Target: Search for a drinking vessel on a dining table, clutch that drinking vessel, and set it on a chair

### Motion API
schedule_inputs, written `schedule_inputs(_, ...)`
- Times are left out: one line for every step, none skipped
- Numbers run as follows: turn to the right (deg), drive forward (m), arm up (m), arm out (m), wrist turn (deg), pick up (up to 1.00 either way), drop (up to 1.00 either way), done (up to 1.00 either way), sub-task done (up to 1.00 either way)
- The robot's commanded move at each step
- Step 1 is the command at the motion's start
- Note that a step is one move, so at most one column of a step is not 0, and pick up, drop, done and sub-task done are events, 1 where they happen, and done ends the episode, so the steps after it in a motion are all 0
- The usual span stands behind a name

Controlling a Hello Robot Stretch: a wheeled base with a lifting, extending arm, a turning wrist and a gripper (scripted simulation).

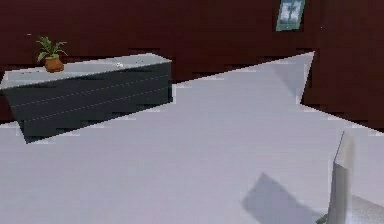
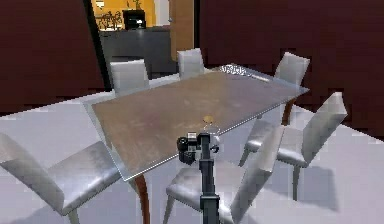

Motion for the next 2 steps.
schedule_inputs(0.0,0.00,0.00,0.00,0.0,0.00,1.00,0.00,0.00)
schedule_inputs(0.0,0.00,0.10,0.00,0.0,0.00,0.00,0.00,0.00)
